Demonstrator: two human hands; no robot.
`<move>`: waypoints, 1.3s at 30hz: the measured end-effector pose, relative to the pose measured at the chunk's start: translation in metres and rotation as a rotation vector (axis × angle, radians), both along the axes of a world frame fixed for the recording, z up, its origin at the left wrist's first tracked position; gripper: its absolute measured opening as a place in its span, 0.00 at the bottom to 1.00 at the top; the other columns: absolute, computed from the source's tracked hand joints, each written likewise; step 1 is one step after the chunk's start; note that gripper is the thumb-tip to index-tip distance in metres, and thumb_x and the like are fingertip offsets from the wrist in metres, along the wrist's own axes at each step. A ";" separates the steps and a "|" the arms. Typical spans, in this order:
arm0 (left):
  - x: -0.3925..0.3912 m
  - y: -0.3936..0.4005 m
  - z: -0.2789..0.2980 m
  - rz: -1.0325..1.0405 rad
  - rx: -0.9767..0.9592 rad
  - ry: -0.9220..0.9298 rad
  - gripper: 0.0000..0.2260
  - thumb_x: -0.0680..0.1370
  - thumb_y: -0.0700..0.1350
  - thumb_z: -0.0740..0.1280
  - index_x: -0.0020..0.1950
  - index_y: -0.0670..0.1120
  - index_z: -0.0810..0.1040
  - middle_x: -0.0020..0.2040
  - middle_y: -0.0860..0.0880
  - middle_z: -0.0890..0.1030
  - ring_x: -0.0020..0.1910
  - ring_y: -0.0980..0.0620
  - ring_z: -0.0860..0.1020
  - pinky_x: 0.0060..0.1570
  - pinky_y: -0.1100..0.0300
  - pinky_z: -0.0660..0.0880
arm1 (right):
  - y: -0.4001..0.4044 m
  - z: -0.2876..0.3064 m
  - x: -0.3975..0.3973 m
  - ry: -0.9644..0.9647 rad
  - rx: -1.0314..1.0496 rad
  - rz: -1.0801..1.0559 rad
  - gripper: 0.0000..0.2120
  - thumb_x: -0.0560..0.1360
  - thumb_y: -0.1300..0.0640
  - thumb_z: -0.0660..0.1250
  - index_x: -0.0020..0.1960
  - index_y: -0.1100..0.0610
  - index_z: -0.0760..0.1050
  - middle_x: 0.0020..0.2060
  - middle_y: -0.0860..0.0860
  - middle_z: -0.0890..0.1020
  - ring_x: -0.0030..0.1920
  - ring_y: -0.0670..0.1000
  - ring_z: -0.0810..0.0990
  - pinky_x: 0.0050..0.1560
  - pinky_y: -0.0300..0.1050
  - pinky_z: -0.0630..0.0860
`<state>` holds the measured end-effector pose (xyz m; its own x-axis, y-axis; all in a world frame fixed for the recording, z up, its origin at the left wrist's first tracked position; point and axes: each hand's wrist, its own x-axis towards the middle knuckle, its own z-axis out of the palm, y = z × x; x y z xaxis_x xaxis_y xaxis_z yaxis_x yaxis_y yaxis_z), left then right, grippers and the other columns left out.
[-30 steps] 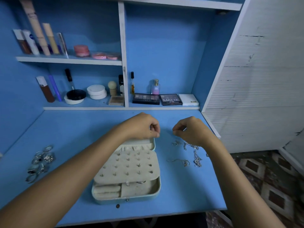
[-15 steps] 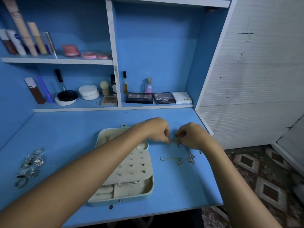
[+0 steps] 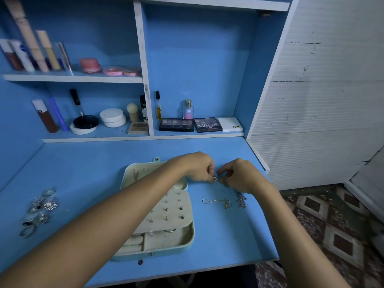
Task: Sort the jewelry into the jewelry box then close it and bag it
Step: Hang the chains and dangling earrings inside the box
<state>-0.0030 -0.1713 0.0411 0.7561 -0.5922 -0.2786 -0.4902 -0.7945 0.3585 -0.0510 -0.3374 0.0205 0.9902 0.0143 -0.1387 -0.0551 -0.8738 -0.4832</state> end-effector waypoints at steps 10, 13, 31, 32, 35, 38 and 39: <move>0.003 0.015 0.025 0.044 -0.183 0.121 0.05 0.79 0.54 0.68 0.49 0.54 0.78 0.44 0.56 0.78 0.42 0.56 0.74 0.44 0.61 0.70 | 0.004 -0.001 -0.003 -0.037 0.060 0.033 0.05 0.76 0.55 0.69 0.45 0.46 0.82 0.32 0.44 0.79 0.34 0.43 0.75 0.33 0.32 0.70; 0.004 0.021 0.034 0.067 -0.287 0.166 0.04 0.78 0.52 0.69 0.46 0.53 0.78 0.43 0.56 0.78 0.40 0.56 0.74 0.45 0.60 0.70 | 0.005 -0.001 -0.003 -0.045 0.086 0.018 0.07 0.77 0.56 0.68 0.43 0.45 0.79 0.37 0.45 0.81 0.36 0.45 0.77 0.36 0.36 0.72; -0.001 0.051 0.058 0.129 -0.605 0.366 0.05 0.76 0.47 0.65 0.43 0.49 0.69 0.52 0.50 0.86 0.41 0.55 0.74 0.38 0.60 0.66 | 0.022 0.003 -0.004 -0.120 0.276 0.117 0.04 0.78 0.51 0.67 0.46 0.47 0.80 0.44 0.43 0.82 0.33 0.38 0.74 0.34 0.30 0.69; -0.001 0.054 0.058 0.133 -0.622 0.376 0.05 0.73 0.48 0.64 0.43 0.49 0.69 0.51 0.49 0.86 0.43 0.55 0.74 0.38 0.60 0.65 | 0.023 0.004 -0.004 -0.126 0.298 0.115 0.04 0.78 0.51 0.67 0.47 0.48 0.80 0.44 0.43 0.82 0.33 0.39 0.74 0.34 0.30 0.70; 0.000 0.061 0.056 0.149 -0.718 0.418 0.04 0.72 0.48 0.61 0.42 0.49 0.67 0.50 0.47 0.86 0.48 0.53 0.77 0.41 0.57 0.66 | 0.026 0.009 -0.004 -0.132 0.400 0.097 0.05 0.79 0.50 0.68 0.46 0.48 0.80 0.41 0.42 0.82 0.32 0.39 0.74 0.30 0.31 0.69; 0.000 0.067 0.053 0.155 -0.854 0.478 0.03 0.71 0.44 0.60 0.40 0.47 0.67 0.45 0.44 0.85 0.50 0.49 0.79 0.44 0.54 0.67 | 0.029 0.015 -0.005 -0.134 0.494 0.084 0.04 0.78 0.53 0.68 0.45 0.51 0.81 0.38 0.49 0.83 0.34 0.43 0.75 0.34 0.35 0.72; 0.000 0.069 0.053 0.155 -0.890 0.503 0.02 0.71 0.44 0.60 0.40 0.47 0.67 0.44 0.44 0.85 0.49 0.48 0.80 0.44 0.54 0.67 | 0.031 0.018 -0.006 -0.123 0.545 0.083 0.04 0.78 0.55 0.69 0.45 0.52 0.81 0.40 0.53 0.84 0.36 0.45 0.76 0.36 0.36 0.72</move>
